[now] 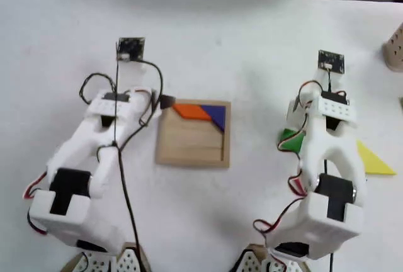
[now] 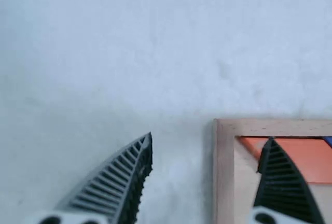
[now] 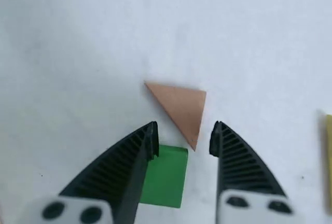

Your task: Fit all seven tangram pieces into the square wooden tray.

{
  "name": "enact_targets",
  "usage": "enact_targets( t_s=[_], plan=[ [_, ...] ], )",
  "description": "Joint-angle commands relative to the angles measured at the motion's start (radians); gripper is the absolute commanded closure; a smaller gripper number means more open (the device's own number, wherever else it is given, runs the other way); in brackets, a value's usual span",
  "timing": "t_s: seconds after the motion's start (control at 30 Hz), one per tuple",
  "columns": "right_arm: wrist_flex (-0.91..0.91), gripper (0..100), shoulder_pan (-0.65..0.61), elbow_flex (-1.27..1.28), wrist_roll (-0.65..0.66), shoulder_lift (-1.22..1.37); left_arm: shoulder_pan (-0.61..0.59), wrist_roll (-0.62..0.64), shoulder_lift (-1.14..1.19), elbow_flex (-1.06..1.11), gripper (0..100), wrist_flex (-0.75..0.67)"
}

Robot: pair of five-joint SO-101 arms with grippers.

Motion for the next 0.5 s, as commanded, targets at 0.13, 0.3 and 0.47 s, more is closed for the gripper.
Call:
enact_targets(
  t_s=[0.13, 0.3, 0.47],
  plan=[
    [0.002, 83.2, 0.008, -0.106, 0.021, 0.062, 0.01, -0.028, -0.001, -0.071, 67, 0.014],
    [0.001, 83.0, 0.005, -0.153, 0.02, 0.099, 0.01, -0.029, -0.001, -0.069, 67, 0.014],
    [0.004, 82.9, -0.002, -0.199, 0.021, 0.143, 0.01, -0.028, -0.001, -0.069, 67, 0.014]
  ],
)
